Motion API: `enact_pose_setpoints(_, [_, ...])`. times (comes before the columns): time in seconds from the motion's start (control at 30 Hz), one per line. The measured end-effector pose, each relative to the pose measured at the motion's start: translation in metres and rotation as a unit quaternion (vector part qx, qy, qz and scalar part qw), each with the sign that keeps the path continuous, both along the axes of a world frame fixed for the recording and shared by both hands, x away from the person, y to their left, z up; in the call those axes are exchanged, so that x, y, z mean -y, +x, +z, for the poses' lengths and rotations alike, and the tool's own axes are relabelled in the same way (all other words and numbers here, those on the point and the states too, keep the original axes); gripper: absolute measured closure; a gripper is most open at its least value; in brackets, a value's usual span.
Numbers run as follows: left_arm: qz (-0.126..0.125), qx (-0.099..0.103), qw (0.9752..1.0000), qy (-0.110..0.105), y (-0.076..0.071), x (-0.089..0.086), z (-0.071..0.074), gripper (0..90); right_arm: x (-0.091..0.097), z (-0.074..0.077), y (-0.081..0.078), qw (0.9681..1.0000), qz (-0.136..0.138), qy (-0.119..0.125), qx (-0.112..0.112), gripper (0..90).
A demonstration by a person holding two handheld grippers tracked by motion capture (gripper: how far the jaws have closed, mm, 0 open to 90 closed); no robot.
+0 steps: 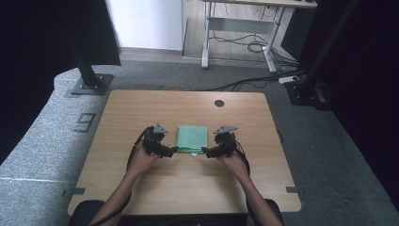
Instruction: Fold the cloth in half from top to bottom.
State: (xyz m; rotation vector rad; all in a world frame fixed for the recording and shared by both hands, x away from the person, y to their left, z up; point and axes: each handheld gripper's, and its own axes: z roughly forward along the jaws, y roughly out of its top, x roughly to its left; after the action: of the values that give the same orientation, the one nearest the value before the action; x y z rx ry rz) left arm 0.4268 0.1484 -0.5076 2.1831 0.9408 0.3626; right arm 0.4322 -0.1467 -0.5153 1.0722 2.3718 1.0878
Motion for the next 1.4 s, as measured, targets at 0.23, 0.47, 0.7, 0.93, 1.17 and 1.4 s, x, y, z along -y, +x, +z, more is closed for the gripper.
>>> enact_pose_setpoints(0.23, [-0.008, 0.015, 0.9998, 0.012, -0.014, -0.002, 0.008, 0.0, 0.005, 0.009, -0.013, 1.0, 0.008, -0.003, 0.006, 1.5])
enact_pose_setpoints(0.47, [-0.01, 0.027, 0.9993, 0.024, -0.03, -0.01, 0.014, 0.0, 0.011, 0.02, -0.028, 0.9997, 0.015, -0.007, 0.018, 0.0])
enact_pose_setpoints(0.7, [-0.007, 0.031, 0.9993, 0.02, -0.043, -0.022, 0.019, 0.0, 0.021, 0.025, -0.041, 0.9996, 0.014, -0.005, 0.025, 0.0])
enact_pose_setpoints(0.93, [0.0, 0.036, 0.9992, 0.016, -0.056, -0.034, 0.02, 0.0, 0.036, 0.025, -0.053, 0.9996, 0.008, 0.002, 0.027, 0.0])
enact_pose_setpoints(1.17, [0.011, 0.03, 0.9994, 0.01, -0.064, -0.045, 0.012, 0.0, 0.049, 0.018, -0.063, 0.9998, -0.004, 0.001, 0.021, 0.0])
enact_pose_setpoints(1.4, [0.012, 0.02, 0.9997, 0.004, -0.071, -0.05, -0.005, 0.0, 0.057, 0.004, -0.067, 0.9998, -0.013, 0.005, 0.011, 0.0])
